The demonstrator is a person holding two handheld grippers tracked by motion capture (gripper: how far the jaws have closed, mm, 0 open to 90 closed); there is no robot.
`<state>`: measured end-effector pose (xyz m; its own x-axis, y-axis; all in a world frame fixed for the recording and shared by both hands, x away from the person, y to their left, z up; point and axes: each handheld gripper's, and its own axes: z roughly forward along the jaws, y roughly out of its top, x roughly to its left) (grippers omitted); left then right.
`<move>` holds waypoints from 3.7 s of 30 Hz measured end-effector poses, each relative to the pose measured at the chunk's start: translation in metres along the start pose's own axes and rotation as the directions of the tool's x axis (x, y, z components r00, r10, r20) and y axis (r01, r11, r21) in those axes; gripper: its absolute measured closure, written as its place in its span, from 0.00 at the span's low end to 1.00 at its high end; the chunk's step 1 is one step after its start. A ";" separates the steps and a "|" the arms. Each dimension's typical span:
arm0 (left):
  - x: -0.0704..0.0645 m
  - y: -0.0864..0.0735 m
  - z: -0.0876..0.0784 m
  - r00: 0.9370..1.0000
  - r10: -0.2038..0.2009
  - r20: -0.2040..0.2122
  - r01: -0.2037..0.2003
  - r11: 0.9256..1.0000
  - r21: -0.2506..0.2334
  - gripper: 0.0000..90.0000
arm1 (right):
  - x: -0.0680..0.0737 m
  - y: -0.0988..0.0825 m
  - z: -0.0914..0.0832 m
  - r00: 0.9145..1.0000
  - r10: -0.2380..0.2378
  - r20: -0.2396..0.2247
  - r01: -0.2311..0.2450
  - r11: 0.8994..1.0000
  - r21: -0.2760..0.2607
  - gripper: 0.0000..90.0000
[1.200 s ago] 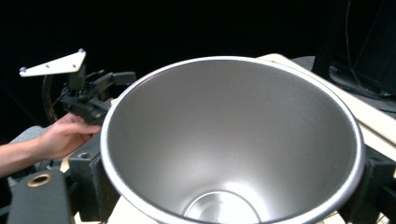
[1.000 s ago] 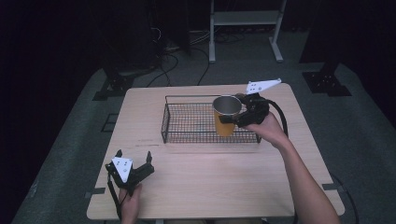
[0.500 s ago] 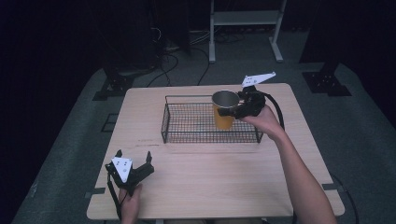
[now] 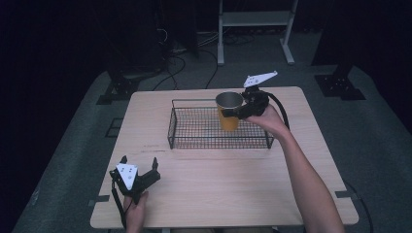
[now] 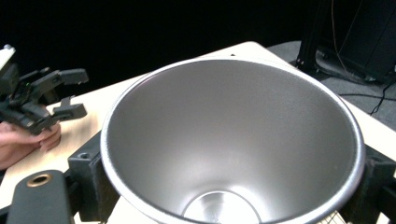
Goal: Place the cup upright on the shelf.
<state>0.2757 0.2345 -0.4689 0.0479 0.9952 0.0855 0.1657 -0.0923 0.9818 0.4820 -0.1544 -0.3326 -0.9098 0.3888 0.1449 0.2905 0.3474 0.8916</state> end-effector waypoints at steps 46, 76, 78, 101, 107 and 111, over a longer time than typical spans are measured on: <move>0.002 0.000 0.000 1.000 -0.015 -0.001 0.015 1.000 0.002 0.00 | -0.044 -0.048 0.051 0.989 0.146 0.009 -0.146 0.986 0.079 0.14; 0.001 0.000 0.001 1.000 -0.014 0.001 0.014 1.000 0.002 0.00 | -0.045 -0.055 0.068 0.993 0.107 0.047 -0.112 0.986 0.122 0.13; 0.002 0.000 0.001 1.000 -0.016 0.000 0.016 1.000 0.002 0.00 | -0.046 -0.055 0.068 0.993 0.107 0.048 -0.112 0.986 0.123 0.13; 0.002 0.000 0.001 1.000 -0.014 0.000 0.014 1.000 0.002 0.00 | -0.042 -0.053 0.065 0.997 0.040 0.061 -0.050 0.984 0.168 0.13; 0.002 0.000 0.001 1.000 -0.013 -0.001 0.013 1.000 0.003 0.00 | -0.039 -0.055 0.063 0.997 0.004 0.078 -0.018 0.983 0.183 0.13; 0.001 0.000 0.001 1.000 -0.013 -0.002 0.013 1.000 0.003 0.00 | -0.039 -0.055 0.062 0.997 -0.001 0.078 -0.013 0.983 0.184 0.13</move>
<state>0.2768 0.2359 -0.4687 0.0437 0.9964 0.0729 0.1694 -0.0793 0.9824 0.5197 -0.1353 -0.4139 -0.8842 0.4539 0.1101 0.3524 0.4936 0.7951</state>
